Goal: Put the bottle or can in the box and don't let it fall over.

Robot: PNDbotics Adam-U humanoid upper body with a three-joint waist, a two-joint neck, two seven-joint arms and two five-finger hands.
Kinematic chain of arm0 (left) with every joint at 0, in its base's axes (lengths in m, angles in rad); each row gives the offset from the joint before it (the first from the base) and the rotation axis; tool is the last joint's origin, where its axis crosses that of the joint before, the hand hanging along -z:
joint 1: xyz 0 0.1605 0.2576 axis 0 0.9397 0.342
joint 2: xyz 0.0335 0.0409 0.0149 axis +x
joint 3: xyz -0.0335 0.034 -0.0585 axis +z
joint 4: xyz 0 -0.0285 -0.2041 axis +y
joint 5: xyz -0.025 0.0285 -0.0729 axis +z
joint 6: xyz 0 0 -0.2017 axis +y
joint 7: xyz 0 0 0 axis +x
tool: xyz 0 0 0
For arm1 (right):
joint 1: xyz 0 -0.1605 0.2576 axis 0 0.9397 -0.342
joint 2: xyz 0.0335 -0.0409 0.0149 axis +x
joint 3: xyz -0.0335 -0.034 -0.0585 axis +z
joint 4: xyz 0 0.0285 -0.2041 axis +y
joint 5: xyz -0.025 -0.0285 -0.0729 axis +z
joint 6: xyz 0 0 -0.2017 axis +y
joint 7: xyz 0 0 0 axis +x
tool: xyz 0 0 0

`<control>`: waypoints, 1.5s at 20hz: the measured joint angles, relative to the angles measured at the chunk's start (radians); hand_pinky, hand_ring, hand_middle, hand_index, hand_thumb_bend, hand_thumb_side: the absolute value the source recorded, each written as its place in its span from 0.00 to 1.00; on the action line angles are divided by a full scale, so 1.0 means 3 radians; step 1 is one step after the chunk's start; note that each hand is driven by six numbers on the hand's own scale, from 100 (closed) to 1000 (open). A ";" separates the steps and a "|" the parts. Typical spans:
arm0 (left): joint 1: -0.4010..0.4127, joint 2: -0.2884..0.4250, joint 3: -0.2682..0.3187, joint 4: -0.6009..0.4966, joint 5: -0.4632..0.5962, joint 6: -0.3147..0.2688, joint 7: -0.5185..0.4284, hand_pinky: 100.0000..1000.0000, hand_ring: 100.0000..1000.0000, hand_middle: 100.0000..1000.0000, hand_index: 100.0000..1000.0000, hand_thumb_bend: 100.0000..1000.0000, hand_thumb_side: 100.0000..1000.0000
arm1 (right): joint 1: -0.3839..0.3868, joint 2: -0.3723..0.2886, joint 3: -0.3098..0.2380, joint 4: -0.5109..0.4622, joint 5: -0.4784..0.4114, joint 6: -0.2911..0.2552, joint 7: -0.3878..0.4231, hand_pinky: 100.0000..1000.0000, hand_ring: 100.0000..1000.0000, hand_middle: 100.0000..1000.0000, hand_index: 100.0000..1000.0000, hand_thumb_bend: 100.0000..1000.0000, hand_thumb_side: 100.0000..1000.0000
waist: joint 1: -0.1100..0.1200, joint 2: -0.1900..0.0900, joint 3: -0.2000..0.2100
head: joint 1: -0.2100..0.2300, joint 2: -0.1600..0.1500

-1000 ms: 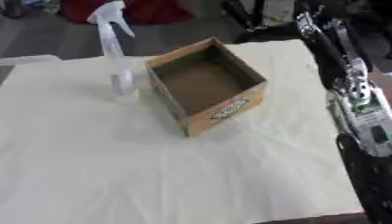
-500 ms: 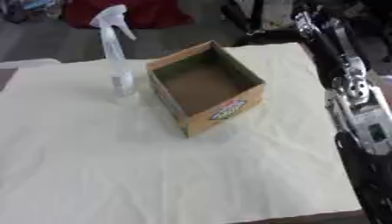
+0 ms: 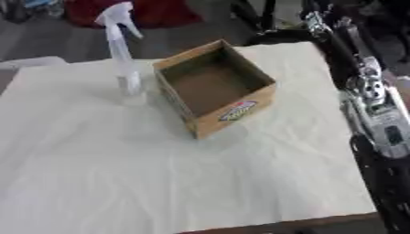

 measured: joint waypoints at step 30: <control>-0.0675 -0.0587 -0.0145 0.1170 -0.0465 -0.0412 -0.1090 0.80 0.89 0.84 0.89 0.39 0.61 | -0.0029 0.0029 0.0076 0.0010 0.0012 0.0028 0.0083 0.84 0.91 0.87 0.87 0.00 0.59 | 0.0034 0.0083 -0.0045 | -0.0036 -0.0207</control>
